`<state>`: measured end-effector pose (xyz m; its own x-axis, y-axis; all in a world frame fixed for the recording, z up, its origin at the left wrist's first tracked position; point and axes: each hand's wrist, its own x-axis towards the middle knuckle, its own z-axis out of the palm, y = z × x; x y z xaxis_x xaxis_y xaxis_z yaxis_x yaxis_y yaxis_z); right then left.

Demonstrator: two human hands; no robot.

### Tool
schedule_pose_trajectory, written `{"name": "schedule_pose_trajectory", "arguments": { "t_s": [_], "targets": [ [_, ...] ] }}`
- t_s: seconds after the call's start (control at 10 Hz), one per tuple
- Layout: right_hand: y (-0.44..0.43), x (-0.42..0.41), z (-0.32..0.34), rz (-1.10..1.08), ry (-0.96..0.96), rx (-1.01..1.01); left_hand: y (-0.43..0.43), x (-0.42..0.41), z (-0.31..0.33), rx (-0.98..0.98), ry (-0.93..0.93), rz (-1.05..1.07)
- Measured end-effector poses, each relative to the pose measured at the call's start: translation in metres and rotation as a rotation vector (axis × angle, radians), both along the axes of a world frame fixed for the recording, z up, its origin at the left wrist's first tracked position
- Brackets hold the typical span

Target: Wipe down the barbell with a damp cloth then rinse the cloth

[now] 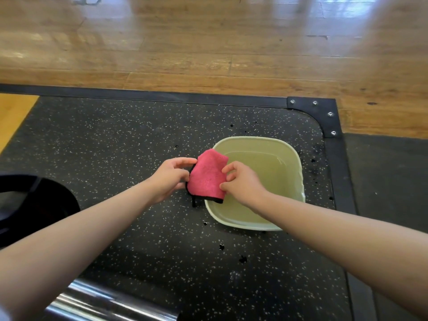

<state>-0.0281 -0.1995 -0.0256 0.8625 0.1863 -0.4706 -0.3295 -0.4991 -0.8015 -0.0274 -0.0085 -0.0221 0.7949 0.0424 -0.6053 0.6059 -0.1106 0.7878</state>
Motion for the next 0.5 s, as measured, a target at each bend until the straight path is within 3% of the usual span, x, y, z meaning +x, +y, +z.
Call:
{"name": "schedule_pose_trajectory", "arguments": {
  "t_s": [0.3,0.5],
  "targets": [
    [0.0,-0.002,0.002,0.027,-0.033,0.001,-0.004,0.0,0.001,0.116,0.029,-0.034],
    [-0.007,0.002,0.009,-0.021,-0.06,0.066,-0.003,0.009,0.006,0.216,-0.125,0.078]
  ]
}}
